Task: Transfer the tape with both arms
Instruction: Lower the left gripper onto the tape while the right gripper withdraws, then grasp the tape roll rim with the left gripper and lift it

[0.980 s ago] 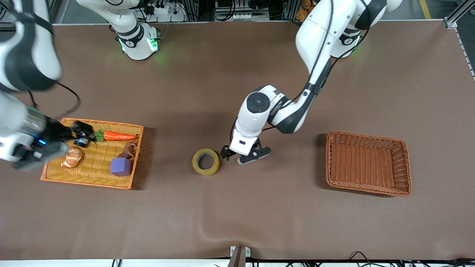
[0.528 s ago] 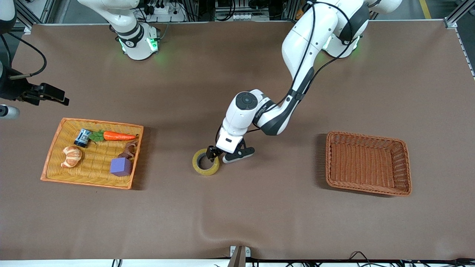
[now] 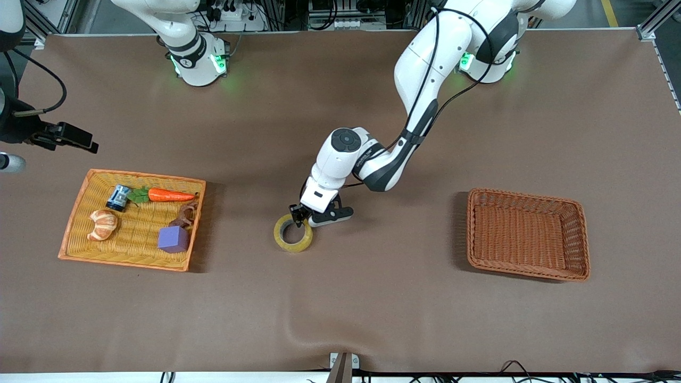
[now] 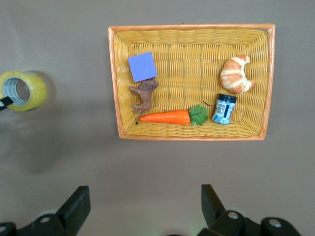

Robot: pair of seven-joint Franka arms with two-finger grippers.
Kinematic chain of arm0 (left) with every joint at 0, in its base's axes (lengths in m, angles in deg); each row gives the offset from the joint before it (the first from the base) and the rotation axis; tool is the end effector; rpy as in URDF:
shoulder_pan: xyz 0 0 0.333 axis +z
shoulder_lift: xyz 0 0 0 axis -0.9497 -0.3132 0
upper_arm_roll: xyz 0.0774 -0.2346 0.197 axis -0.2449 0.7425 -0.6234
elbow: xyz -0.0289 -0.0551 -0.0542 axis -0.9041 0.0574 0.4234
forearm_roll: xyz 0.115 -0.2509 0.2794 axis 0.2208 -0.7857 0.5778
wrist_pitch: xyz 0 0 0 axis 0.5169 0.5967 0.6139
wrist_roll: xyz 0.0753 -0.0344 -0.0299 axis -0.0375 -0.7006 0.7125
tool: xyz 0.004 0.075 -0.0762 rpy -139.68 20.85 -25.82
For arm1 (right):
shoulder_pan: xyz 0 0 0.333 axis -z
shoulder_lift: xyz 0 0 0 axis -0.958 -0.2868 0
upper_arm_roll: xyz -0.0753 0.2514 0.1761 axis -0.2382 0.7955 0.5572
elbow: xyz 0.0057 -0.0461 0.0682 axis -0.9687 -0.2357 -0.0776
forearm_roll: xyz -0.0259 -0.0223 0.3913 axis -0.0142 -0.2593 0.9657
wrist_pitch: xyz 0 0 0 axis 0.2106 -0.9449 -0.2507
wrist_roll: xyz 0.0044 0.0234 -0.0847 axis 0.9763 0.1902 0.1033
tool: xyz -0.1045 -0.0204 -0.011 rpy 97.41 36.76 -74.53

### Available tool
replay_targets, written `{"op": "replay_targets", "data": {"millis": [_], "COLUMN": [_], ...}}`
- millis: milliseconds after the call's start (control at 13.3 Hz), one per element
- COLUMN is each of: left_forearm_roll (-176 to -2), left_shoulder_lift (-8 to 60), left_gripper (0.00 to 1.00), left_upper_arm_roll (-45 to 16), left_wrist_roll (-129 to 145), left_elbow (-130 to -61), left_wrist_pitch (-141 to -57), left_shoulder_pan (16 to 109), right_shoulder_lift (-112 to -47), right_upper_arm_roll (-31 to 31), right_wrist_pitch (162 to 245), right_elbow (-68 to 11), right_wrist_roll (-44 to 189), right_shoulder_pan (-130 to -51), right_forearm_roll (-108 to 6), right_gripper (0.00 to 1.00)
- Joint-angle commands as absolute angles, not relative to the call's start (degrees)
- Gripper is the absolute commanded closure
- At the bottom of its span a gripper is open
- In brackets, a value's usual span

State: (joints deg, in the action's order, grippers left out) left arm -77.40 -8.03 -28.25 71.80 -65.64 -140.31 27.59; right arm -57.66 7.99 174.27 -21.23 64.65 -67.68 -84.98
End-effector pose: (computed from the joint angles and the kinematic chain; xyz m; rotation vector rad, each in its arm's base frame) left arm 0.5383 -0.5829 0.1953 2.6215 0.5248 0.3165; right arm 0.5531 -0.0242 0.5913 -3.0811 0.1606 0.1833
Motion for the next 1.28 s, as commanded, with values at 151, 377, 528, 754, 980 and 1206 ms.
{"op": "replay_targets", "data": {"millis": [151, 377, 528, 754, 980, 1206], "left_forearm_roll": [-77.0, -77.0, -77.0, -76.7, -76.3, -76.9], "left_shoulder_lift": [-10.2, -10.4, -7.3, 3.1, 12.8, 19.9], "left_gripper": [0.81, 1.00, 1.00, 1.00, 1.00, 1.00], "left_upper_arm_roll": [-28.9, -29.1, -29.4, -29.3, -29.4, -29.0], "left_wrist_roll": [72.8, 73.1, 73.1, 72.6, 71.1, 60.0], "left_elbow": [-63.6, -63.9, -65.3, -68.7, -69.1, -73.5], "left_wrist_pitch": [-141.4, -141.4, -140.9, -132.0, -113.8, -104.9], "left_shoulder_pan": [27.1, 27.1, 27.4, 33.3, 38.0, 45.5], "right_shoulder_lift": [-55.5, -56.0, -56.2, -56.0, -56.2, -56.7], "right_upper_arm_roll": [8.6, 8.3, 8.3, 8.5, 9.1, 9.1], "right_wrist_pitch": [171.9, 171.3, 171.2, 169.9, 169.2, 169.9], "right_elbow": [-21.7, -20.6, -19.0, -17.5, -17.4, -17.4], "right_wrist_roll": [63.6, 63.6, 66.2, 69.7, 69.5, 69.5], "right_shoulder_pan": [-66.5, -62.6, -61.3, -60.9, -61.9, -62.8], "right_forearm_roll": [-85.8, -84.7, -84.8, -84.8, -84.8, -84.7], "right_gripper": [0.00, 0.00, 0.00, 0.00, 0.00, 0.00]}}
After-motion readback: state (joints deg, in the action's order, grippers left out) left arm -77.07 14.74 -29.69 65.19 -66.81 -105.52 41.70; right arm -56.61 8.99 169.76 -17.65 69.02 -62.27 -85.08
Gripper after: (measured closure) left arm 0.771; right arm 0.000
